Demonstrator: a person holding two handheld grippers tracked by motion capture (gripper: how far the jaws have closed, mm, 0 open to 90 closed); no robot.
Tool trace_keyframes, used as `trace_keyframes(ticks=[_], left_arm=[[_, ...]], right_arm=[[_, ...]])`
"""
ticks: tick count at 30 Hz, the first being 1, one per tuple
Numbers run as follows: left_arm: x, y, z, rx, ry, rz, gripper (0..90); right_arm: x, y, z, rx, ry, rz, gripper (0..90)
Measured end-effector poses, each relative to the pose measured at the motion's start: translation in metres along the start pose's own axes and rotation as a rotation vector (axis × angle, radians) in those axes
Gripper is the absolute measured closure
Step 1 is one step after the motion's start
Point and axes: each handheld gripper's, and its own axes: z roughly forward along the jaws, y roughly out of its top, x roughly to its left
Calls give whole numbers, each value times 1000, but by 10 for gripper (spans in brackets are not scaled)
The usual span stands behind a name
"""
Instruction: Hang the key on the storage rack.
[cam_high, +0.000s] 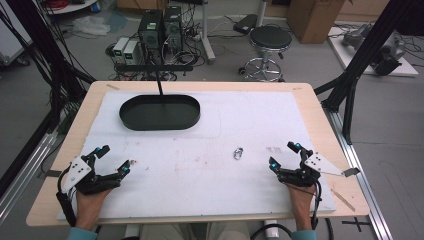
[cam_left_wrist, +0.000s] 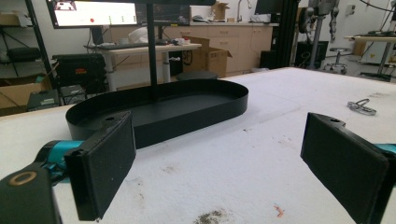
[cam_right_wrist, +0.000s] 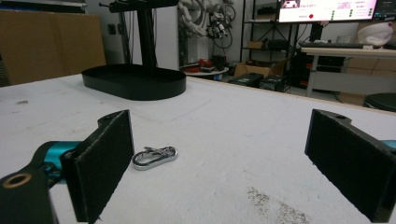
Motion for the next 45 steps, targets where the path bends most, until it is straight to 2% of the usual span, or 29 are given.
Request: trace_keyframes(ticks=[10, 18, 23, 26, 30, 32, 33, 34, 37, 38, 39, 40, 41, 45], left_arm=[[0, 0, -1, -6, 2, 2, 107], [-1, 0, -1, -12, 4, 8, 107], [0, 0, -1, -10, 5, 3, 107], [0, 0, -1, -11, 4, 3, 107], [0, 0, -1, -9, 3, -1, 107], [0, 0, -1, -9, 4, 0, 107], [0, 0, -1, -8, 4, 1, 107], [0, 0, -1, -9, 4, 5, 107], [0, 0, -1, -8, 5, 6, 107], [0, 0, -1, -8, 5, 6, 107], [0, 0, -1, -8, 5, 7, 107], [0, 0, -1, -8, 5, 7, 107], [0, 0, -1, -8, 5, 7, 107], [0, 0, -1, -7, 3, 6, 107]], right_arm=[[0, 0, 1, -5, -6, -18, 76], [-2, 1, 1, 6, -4, 25, 75], [-3, 1, 2, 9, -5, 17, 75], [-5, 5, 4, 37, 27, 39, 75], [-8, 16, 6, 58, 55, 24, 75], [-11, 31, 12, 88, 105, 5, 76], [-11, 31, 12, 88, 105, 5, 76], [-13, 41, 17, 119, 140, -20, 76], [-15, 55, 26, 165, 186, -58, 75], [-15, 55, 26, 165, 186, -58, 75], [-16, 64, 32, 196, 217, -76, 76], [-16, 64, 32, 196, 217, -76, 76], [-16, 71, 38, 228, 248, -96, 76], [-17, 79, 48, 265, 283, -105, 75]])
